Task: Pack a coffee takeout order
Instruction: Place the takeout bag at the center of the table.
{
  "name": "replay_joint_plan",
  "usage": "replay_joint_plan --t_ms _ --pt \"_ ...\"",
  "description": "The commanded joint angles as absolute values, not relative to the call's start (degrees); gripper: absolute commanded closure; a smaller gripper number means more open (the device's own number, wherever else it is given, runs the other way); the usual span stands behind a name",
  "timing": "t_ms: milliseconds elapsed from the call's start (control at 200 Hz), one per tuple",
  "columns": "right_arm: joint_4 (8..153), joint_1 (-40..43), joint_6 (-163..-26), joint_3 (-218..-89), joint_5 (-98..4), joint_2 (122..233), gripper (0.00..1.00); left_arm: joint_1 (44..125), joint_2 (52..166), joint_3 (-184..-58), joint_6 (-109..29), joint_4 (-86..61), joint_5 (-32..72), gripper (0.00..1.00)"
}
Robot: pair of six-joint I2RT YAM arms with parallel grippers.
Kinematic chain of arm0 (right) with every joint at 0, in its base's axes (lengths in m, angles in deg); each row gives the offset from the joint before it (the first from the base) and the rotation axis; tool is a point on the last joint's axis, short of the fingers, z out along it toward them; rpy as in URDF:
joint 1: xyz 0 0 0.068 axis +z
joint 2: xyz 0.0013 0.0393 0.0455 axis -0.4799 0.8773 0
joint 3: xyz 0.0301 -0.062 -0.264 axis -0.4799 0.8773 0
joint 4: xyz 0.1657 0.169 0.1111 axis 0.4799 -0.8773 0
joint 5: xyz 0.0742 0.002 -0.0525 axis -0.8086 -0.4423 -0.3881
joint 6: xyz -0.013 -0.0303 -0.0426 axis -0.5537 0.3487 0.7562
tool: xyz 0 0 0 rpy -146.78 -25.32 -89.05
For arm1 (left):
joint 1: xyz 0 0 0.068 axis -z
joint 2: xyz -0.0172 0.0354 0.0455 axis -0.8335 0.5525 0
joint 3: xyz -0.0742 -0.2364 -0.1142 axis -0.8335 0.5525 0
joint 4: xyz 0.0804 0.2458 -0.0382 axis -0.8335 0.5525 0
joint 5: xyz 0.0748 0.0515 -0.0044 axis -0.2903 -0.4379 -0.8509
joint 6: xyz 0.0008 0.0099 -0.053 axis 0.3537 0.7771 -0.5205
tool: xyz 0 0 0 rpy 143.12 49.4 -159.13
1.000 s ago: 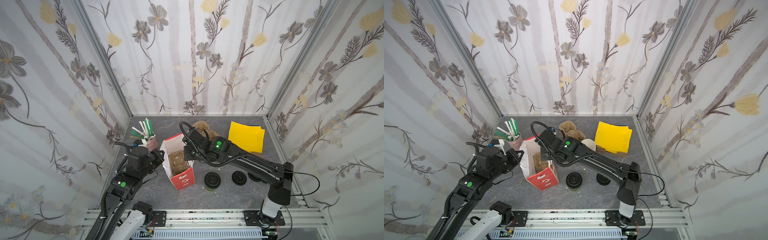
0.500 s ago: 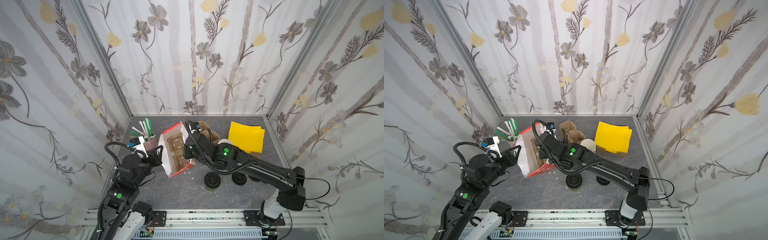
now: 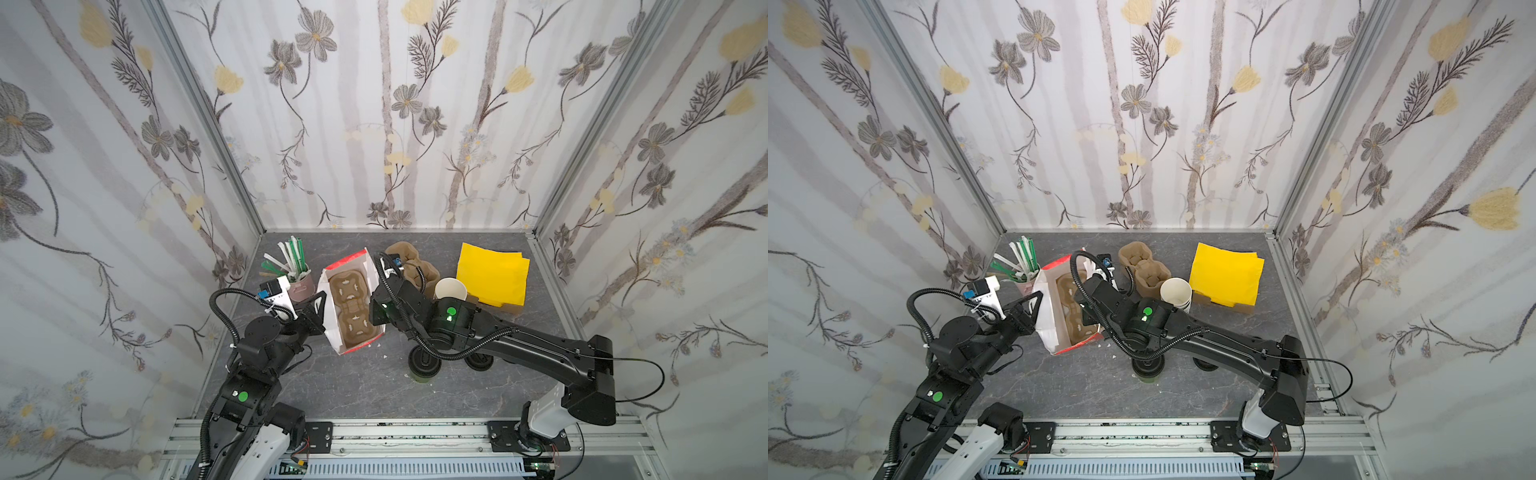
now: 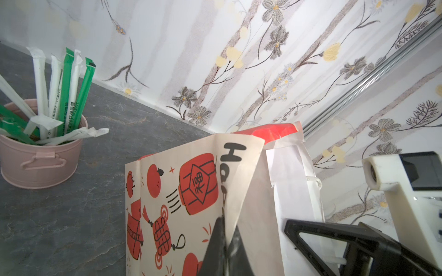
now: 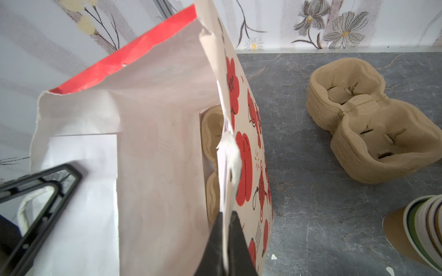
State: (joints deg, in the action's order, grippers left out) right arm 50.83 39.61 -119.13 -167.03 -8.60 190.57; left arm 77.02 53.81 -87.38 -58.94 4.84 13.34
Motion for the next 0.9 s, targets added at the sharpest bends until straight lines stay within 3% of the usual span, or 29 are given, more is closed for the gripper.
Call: replay_joint_plan --t_ms 0,275,894 --pt "47.67 39.79 -123.42 -168.52 -12.19 192.13 1.00 76.94 55.85 -87.52 -67.49 6.04 16.27 1.00" --pt "34.19 39.79 -128.67 -175.83 -17.28 196.15 1.00 76.97 61.62 -94.85 -72.18 16.94 16.08 1.00" --pt "26.08 39.35 -130.70 -178.94 -21.51 198.52 0.99 77.18 64.21 -96.01 -75.74 23.78 20.95 0.97"
